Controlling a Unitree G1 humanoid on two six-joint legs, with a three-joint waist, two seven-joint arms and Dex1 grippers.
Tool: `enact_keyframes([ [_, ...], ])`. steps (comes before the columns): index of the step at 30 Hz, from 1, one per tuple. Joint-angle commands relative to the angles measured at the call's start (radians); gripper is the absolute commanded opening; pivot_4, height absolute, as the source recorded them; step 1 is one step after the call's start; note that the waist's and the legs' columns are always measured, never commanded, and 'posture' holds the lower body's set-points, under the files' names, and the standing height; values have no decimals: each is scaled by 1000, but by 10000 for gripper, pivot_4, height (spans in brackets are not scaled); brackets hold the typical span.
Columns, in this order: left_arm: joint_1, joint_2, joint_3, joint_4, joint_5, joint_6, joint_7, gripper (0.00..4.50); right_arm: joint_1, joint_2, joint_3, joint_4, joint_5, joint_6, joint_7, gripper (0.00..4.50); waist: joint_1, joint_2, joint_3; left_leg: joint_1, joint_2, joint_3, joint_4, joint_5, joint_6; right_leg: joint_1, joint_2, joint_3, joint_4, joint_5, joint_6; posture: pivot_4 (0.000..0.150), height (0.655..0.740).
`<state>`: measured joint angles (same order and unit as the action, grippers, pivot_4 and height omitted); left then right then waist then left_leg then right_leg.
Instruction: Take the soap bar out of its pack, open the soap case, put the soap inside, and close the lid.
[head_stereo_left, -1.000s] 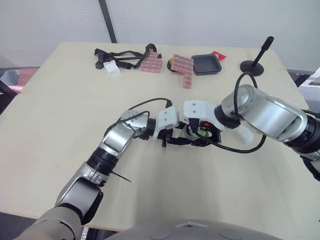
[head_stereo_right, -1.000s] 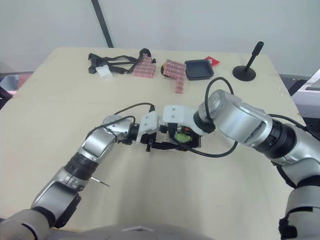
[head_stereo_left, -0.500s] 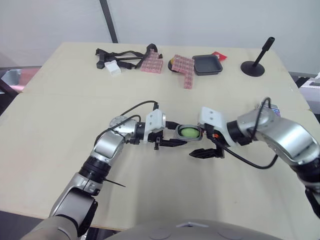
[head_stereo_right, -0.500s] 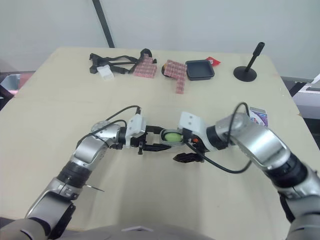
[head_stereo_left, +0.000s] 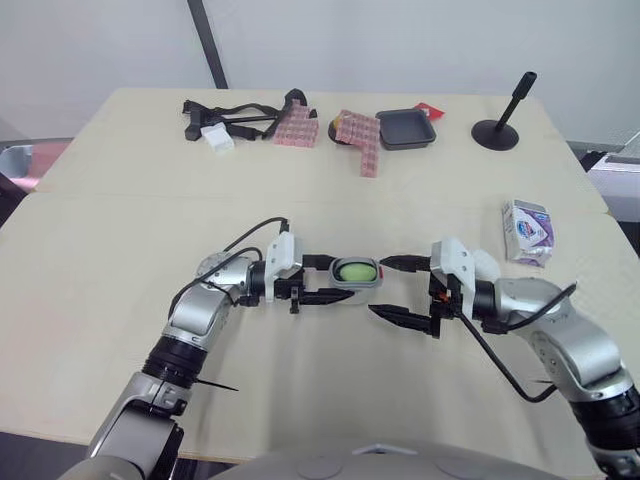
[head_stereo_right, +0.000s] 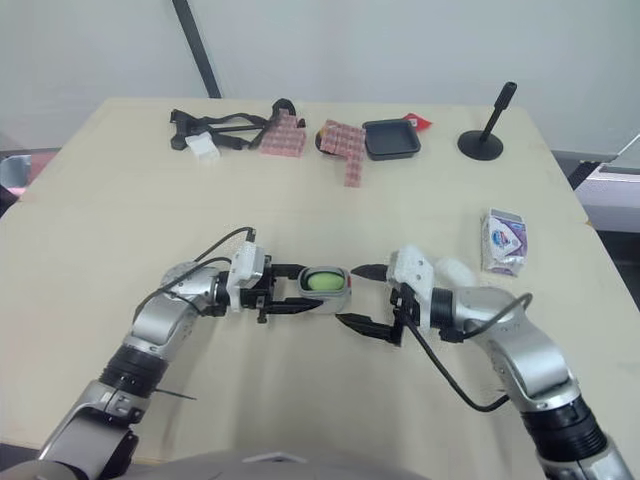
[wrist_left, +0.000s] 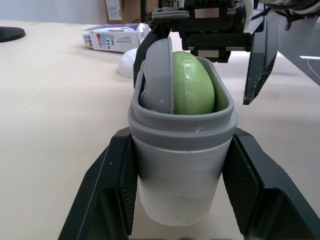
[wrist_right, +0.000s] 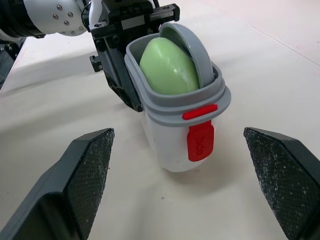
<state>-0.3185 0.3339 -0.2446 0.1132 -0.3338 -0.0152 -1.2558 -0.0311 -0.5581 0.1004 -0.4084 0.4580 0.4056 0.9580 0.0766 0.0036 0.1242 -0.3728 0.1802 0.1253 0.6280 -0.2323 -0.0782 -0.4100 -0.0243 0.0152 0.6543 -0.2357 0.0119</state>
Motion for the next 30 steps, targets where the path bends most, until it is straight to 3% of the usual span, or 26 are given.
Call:
enact_keyframes([
  [1,7,-1,24,-21,-17,-42,5,18745,17,17,-24,0,-4,-94,2,44534,-2,0,0,0,0,0,0,0,0,0,0,0,0,0,0,1500,7400],
  [8,4,-13,20,-17,-7,-62,34,18745,94,18,-61,22,-11,-207,-2,44534,1,0,0,0,0,0,0,0,1,0,0,0,0,0,0,1500,7400],
  [21,-8,-19,14,-11,8,-71,59,18745,479,39,-468,-7,67,-353,-76,44534,-4,0,0,0,0,0,0,-4,8,0,-1,-1,-2,0,0,1500,7400],
  [30,8,-18,2,-53,-17,-22,43,18745,634,112,-598,117,44,-457,-91,44534,-6,1,0,-1,-1,0,-1,-4,9,0,-2,-1,-4,-1,-1,1500,7400],
])
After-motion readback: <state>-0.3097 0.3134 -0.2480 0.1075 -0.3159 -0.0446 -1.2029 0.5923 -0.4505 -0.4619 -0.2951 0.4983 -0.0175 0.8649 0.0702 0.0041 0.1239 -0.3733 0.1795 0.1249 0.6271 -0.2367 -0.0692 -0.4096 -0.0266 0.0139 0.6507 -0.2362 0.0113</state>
